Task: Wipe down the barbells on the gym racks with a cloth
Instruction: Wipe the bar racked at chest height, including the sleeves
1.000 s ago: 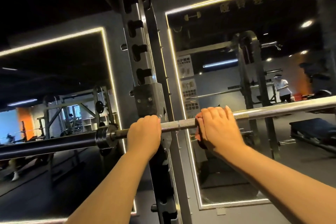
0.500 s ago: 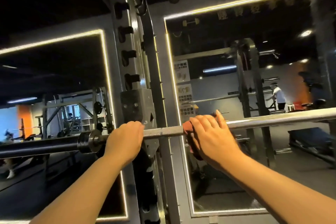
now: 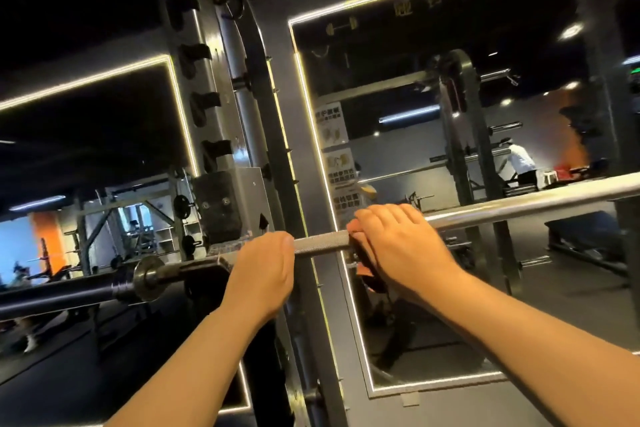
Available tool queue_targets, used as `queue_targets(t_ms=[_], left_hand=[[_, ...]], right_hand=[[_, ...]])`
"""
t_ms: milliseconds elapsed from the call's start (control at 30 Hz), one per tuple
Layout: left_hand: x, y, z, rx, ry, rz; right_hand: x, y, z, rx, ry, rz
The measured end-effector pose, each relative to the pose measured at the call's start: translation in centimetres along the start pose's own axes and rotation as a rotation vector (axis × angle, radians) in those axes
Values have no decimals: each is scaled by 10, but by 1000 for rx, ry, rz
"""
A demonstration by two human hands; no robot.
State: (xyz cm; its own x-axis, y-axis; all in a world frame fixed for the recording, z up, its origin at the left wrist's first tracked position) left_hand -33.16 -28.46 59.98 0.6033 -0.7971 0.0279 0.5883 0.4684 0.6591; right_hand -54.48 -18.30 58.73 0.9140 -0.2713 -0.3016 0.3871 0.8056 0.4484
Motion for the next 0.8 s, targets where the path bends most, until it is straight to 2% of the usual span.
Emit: queue_targets(t_ms=[133, 200, 300, 400, 500, 567, 633, 733, 800], left_hand=[[4, -5, 0, -76, -10, 37], [2, -5, 2, -108, 5, 36], [3, -8, 2, -133, 10, 40], [3, -8, 0, -109, 13, 26], [0, -5, -3, -101, 1, -18], [0, -7, -3, -117, 14, -44], [0, -8, -3, -140, 45, -47], [0, -11, -3, -155, 79, -40], [-2, -11, -2, -155, 73, -46]], right_hand=[[8, -4, 1, -148, -254, -55], [28, -11, 3, -174, -287, -43], [36, -22, -11, -225, -123, -22], [-3, -16, -14, -196, 54, -91], [-35, -11, -16, -177, -145, -98], [-25, -12, -17, -179, -292, -94], [1, -15, -13, -177, -351, -45], [33, -12, -2, -157, -211, 20], [25, -10, -1, -147, -63, 26]])
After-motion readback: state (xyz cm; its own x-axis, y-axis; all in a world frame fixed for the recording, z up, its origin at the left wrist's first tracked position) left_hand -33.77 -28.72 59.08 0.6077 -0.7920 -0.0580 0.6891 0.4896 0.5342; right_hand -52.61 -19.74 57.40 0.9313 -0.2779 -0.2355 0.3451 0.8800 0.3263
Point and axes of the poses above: each hand's wrist, its own z-axis towards the middle knuckle, its own y-axis out of the back of the hand, x = y × z, the point moved 2 cm from there along z, towards the middle knuckle, and after that the axes turned 15 degrees about -z, right-handed, at the moved point
